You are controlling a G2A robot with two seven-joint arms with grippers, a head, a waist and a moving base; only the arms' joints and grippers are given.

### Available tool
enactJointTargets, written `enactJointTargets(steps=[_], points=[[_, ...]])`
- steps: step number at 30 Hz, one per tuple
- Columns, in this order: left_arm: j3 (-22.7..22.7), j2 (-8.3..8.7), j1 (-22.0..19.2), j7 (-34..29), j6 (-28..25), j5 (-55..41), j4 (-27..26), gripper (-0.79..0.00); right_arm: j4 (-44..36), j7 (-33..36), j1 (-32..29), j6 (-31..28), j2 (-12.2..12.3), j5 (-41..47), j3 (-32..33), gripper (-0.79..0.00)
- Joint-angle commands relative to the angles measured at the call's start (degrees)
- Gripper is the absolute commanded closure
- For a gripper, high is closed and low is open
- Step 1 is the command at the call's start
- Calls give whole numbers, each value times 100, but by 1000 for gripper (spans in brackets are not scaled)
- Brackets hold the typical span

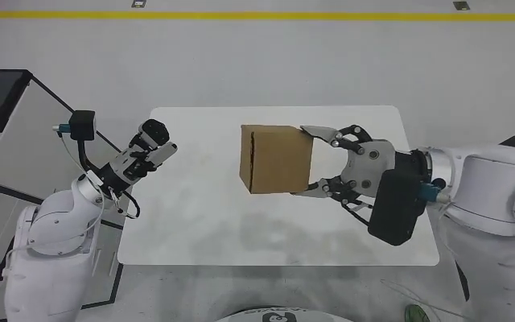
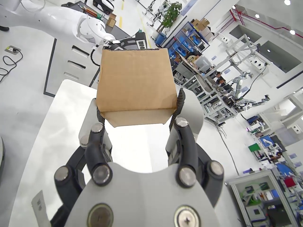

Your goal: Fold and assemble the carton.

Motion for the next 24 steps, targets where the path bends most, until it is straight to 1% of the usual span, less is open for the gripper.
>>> enactJointTargets(steps=[1,3,5,11,15,24], points=[[0,0,0,0,0,0,0,-785,133,120,-51,138,11,235,-105,0],[0,0,0,0,0,0,0,-785,250,380,-65,257,35,623,-234,0],[0,0,0,0,0,0,0,-785,408,662,-108,564,55,1184,-368,0],[0,0,0,0,0,0,0,-785,423,1658,26,1331,133,2246,-466,0],[0,0,0,0,0,0,0,-785,414,1990,91,1561,168,2562,-461,0],[0,0,0,0,0,0,0,-785,381,2020,84,1644,181,2632,-432,0]])
